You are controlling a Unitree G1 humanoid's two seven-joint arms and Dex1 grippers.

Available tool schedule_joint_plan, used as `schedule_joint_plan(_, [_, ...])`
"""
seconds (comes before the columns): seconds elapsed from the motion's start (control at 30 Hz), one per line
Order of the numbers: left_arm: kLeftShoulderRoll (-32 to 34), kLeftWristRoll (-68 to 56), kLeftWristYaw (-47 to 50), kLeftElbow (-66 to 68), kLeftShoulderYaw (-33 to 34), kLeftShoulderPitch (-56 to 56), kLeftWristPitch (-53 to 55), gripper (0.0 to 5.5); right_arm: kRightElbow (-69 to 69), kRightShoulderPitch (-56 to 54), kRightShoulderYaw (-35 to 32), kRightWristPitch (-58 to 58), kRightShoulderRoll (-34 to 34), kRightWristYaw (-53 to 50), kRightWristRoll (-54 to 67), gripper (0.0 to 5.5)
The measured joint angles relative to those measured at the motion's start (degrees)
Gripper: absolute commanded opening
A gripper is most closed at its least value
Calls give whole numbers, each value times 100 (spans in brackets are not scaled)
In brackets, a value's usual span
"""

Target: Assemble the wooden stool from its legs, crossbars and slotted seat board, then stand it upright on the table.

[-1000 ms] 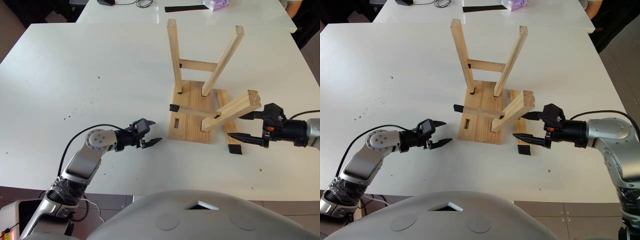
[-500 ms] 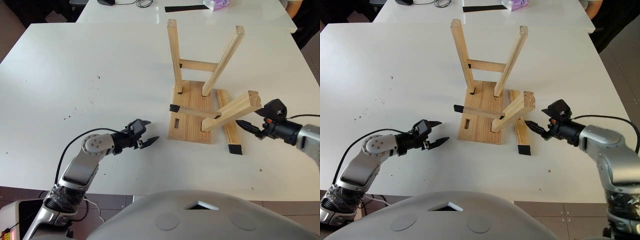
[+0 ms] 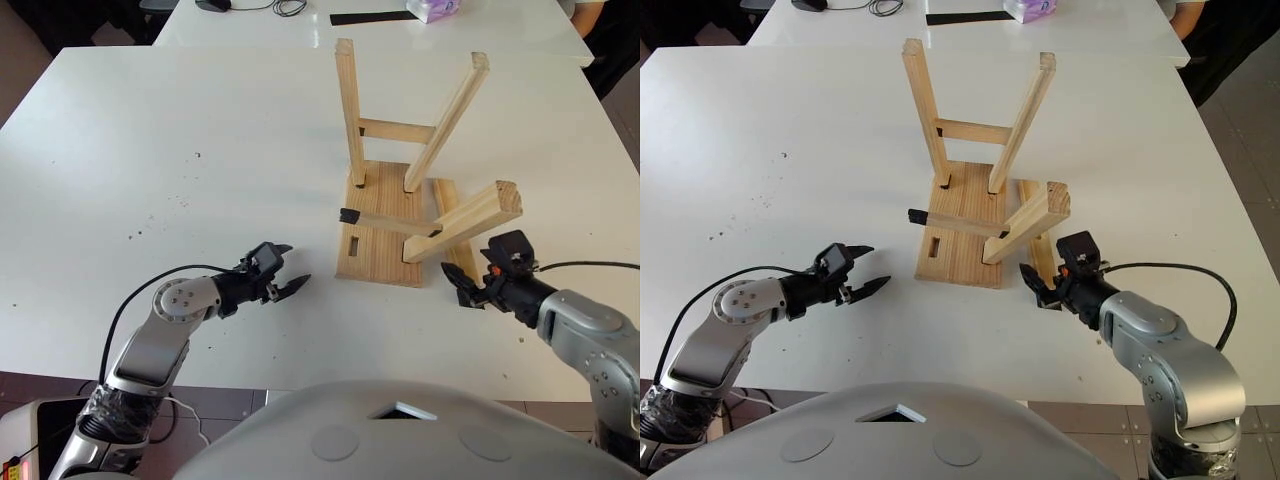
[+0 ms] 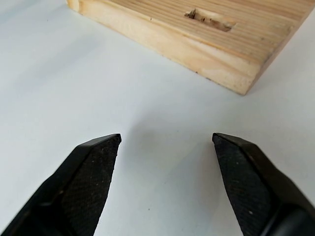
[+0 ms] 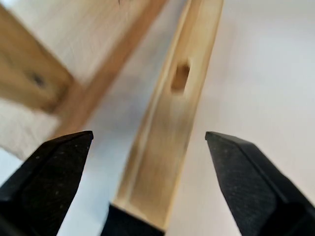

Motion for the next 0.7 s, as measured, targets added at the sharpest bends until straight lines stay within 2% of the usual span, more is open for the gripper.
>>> schedule_joint_plan(0.13, [5, -4, -10, 2, 5, -62, 0, 346, 262, 460, 354, -621, -169, 54, -345, 421])
schedule_joint_plan(0.23, [24, -6, -8, 3, 77, -78, 0, 346, 420, 521, 411, -1039, -354, 173, -542, 375])
schedule_joint_plan(0.6, [-2, -3, 41, 111, 110, -159, -5, 346, 1113, 389, 416, -1908, -301, 265, -812, 215])
schedule_joint_plan(0.7, [-4, -3, 42, 154, 111, -183, -12, 346, 1288, 392, 384, -2099, -273, 250, -861, 213])
